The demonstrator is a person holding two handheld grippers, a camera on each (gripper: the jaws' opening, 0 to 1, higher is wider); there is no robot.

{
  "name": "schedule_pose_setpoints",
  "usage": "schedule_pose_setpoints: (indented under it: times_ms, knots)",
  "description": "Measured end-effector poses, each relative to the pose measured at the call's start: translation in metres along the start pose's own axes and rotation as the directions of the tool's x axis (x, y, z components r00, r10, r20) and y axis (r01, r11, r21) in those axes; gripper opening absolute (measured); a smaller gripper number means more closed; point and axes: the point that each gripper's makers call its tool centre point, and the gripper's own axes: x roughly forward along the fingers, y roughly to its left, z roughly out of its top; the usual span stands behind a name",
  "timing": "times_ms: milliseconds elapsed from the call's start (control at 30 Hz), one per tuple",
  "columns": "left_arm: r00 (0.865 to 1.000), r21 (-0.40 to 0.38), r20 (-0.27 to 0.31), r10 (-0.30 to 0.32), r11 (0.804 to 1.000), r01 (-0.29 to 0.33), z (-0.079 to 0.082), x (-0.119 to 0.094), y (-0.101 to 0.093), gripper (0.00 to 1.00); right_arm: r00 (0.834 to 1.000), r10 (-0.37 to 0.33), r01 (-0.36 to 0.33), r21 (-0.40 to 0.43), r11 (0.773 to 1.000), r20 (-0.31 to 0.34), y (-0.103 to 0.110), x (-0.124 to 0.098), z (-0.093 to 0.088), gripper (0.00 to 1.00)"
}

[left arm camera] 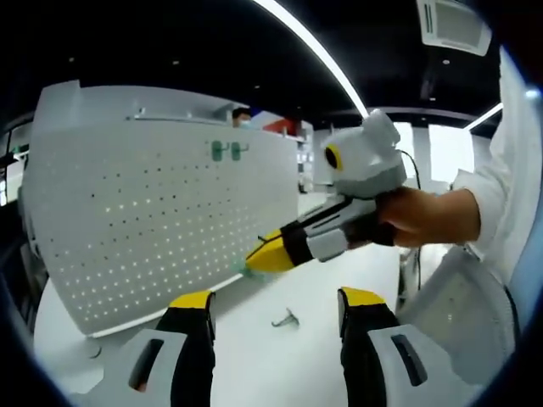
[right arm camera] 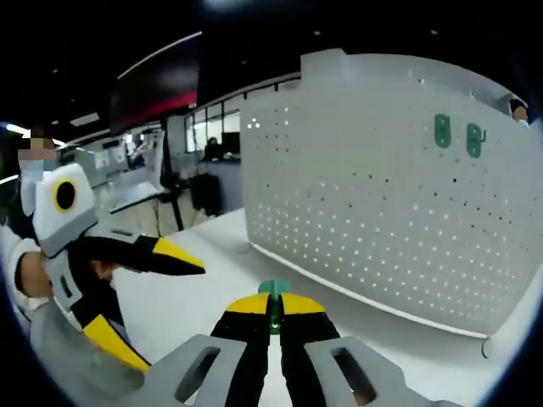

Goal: Insert the hook assembly into the mounting plate slot until the hook locks in place.

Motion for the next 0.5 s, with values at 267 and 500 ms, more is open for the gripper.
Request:
schedule_pose_setpoints:
  times_ms: [267, 500]
  knots:
    - [1.000, 0.002, -0.005, -0.005, 1.000, 0.005, -0.002, 0.000, -0.002, 0.59, 0.999, -0.027, 0.027, 0.003, 1.000, 0.046, -0.007, -0.016, 0.011, 0.01]
    - [1.000, 0.000, -0.012, -0.010, 1.000, 0.010, -0.004, 0.001, -0.003, 0.59, 0.995, -0.065, 0.064, 0.017, 0.998, 0.076, -0.020, -0.026, 0.016, 0.01]
